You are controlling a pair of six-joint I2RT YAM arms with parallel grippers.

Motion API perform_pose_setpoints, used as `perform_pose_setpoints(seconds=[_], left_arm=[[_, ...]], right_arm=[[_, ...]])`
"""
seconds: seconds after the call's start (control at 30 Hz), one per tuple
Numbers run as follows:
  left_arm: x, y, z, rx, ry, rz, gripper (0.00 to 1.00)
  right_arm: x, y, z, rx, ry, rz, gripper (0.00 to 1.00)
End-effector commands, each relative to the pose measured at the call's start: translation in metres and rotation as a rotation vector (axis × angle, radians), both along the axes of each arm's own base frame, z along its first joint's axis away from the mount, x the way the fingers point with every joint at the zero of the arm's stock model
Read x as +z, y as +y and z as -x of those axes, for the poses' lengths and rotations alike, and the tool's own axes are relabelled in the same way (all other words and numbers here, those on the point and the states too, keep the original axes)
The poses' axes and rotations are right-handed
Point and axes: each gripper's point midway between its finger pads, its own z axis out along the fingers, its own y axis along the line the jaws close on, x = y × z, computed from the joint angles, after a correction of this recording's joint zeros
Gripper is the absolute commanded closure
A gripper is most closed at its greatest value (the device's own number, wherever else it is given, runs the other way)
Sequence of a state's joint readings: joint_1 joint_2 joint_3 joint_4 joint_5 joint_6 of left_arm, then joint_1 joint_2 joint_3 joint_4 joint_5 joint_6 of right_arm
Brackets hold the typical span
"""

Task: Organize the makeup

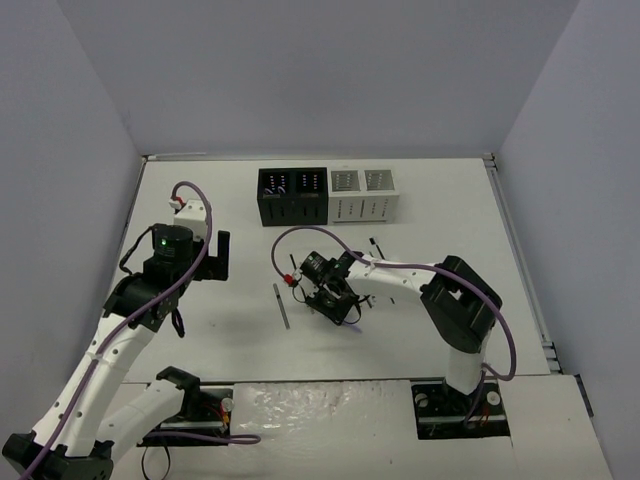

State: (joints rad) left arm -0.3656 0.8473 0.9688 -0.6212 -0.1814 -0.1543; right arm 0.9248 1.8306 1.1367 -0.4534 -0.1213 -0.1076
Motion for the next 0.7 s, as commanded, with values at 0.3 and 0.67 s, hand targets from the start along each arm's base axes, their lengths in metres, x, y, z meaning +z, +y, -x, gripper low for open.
perform_pose_setpoints(seconds=[0.3, 0.67], left_arm=[[0.033, -0.001, -0.008, 0.024, -0.131, 0.070, 0.03], [0.036, 0.001, -0.008, 0.035, -0.147, 0.090, 0.03]], right_arm=[[0.064, 0.039, -0.010, 0.010, -0.108, -0.216, 1.00], [0.242, 0.110, -0.083, -0.054, -0.507, -0.640, 1.00]])
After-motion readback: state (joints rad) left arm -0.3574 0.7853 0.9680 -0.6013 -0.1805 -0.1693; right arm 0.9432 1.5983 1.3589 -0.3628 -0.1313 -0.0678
